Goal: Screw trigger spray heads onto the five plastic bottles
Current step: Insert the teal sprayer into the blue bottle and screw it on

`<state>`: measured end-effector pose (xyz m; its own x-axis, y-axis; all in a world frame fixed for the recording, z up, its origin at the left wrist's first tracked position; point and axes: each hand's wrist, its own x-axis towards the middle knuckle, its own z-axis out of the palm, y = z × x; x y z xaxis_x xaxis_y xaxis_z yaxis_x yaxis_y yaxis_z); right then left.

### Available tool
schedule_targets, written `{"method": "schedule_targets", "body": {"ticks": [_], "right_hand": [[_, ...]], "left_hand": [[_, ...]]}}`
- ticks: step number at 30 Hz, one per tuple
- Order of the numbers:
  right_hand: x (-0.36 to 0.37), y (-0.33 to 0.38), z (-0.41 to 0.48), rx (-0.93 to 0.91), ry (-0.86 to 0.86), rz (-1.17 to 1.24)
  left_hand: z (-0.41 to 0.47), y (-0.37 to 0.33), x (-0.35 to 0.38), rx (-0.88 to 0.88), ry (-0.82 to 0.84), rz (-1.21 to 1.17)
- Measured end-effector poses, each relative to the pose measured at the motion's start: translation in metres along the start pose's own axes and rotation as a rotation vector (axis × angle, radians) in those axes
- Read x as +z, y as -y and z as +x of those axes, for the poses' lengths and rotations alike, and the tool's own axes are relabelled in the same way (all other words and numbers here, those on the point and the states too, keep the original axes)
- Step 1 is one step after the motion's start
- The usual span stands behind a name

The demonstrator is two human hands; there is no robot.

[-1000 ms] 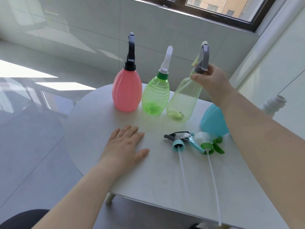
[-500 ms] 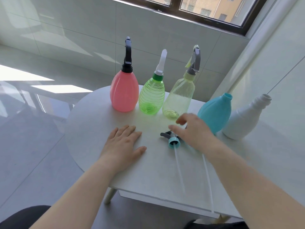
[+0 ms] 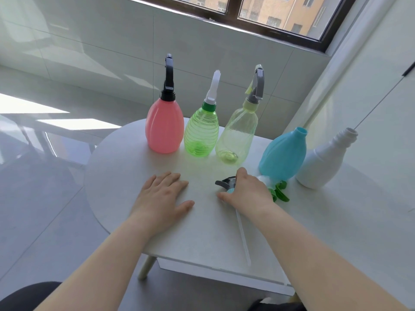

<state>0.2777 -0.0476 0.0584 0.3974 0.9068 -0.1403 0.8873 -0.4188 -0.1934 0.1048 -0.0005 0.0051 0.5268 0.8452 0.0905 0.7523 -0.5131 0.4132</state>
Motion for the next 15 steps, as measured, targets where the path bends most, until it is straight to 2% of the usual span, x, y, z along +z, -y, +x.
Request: {"method": "schedule_targets", "body": {"ticks": [3, 6, 11, 13, 15], "right_hand": [[-0.004, -0.004, -0.004, -0.008, 0.011, 0.101], [-0.013, -0.011, -0.011, -0.022, 0.016, 0.395], [-0.028, -0.029, -0.030, -0.053, 0.085, 1.128], [-0.039, -0.060, -0.036, -0.061, 0.092, 1.481], [-0.040, -0.073, -0.039, -0.121, 0.129, 1.710]], "left_hand": [[0.000, 0.000, 0.000, -0.014, -0.024, -0.010], [-0.001, -0.002, -0.001, -0.025, -0.039, -0.017], [-0.008, 0.000, -0.002, -0.054, -0.064, -0.048], [-0.002, -0.014, 0.000, -0.032, -0.067, -0.023], [-0.007, -0.011, -0.005, -0.048, -0.075, -0.024]]}}
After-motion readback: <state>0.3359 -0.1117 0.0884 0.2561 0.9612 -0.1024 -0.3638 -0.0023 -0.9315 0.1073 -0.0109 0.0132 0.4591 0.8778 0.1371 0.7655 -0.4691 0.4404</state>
